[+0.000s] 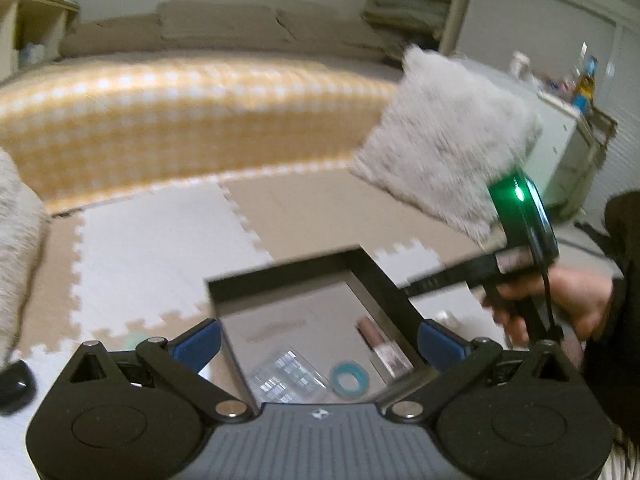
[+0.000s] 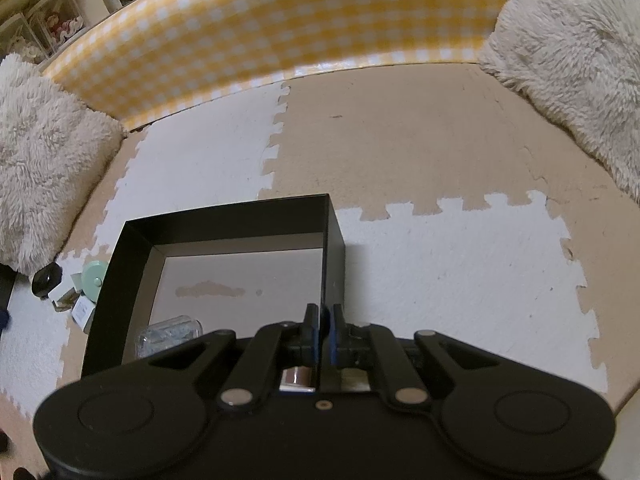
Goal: Organize rigid objects
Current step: 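Lift the left tool away from the black box, then close the left tool on the black earbud case beside the pillow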
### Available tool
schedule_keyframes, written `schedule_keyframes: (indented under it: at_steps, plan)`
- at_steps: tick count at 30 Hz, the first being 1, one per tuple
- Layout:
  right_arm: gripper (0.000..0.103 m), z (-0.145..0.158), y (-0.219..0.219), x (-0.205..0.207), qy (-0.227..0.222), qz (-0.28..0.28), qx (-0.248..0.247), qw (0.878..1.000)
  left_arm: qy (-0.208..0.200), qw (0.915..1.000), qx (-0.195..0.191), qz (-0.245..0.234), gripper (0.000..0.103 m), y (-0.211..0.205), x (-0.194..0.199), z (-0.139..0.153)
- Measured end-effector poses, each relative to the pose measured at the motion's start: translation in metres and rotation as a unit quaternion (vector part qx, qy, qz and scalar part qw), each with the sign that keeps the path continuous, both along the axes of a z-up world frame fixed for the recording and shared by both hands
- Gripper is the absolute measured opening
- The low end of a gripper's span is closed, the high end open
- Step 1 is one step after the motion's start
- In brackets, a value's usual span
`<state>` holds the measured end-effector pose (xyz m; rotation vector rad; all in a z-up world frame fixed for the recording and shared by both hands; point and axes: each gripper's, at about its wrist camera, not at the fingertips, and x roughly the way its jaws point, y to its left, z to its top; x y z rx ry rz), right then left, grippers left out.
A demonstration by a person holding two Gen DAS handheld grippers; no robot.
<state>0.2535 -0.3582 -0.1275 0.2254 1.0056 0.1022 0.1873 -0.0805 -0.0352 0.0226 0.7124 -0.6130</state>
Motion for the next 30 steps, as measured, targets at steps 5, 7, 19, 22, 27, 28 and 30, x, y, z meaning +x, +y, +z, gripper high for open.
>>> schedule_keyframes:
  at_steps: [5,7,19,22,27,28,30]
  plan:
    - [0.006,0.0,-0.001,0.0,-0.001,-0.002,0.003,1.0,-0.018,0.9988,-0.007,0.046,0.103,0.029,0.01,0.013]
    - [0.006,0.0,-0.001,0.0,-0.002,-0.002,0.002,1.0,-0.023,0.9972,-0.002,0.071,0.103,0.042,0.015,0.015]
    - [0.006,0.0,0.0,0.0,-0.004,-0.001,-0.002,1.0,0.009,0.9671,0.007,0.254,0.103,0.14,0.055,-0.002]
    - [0.005,0.0,0.001,0.0,-0.005,-0.001,-0.006,1.0,0.025,0.9567,0.022,0.289,0.103,0.157,0.064,-0.015]
    - [0.006,0.0,0.002,0.0,-0.007,0.0,-0.01,1.0,0.063,0.9388,0.02,0.338,0.103,0.181,0.077,-0.04]
    - [0.006,0.0,0.001,0.0,-0.007,-0.001,-0.009,1.0,0.069,0.9367,0.018,0.343,0.103,0.184,0.079,-0.044]
    - [0.005,-0.001,0.001,0.0,-0.006,-0.001,-0.008,1.0,0.076,0.9328,0.01,0.352,0.103,0.191,0.083,-0.05]
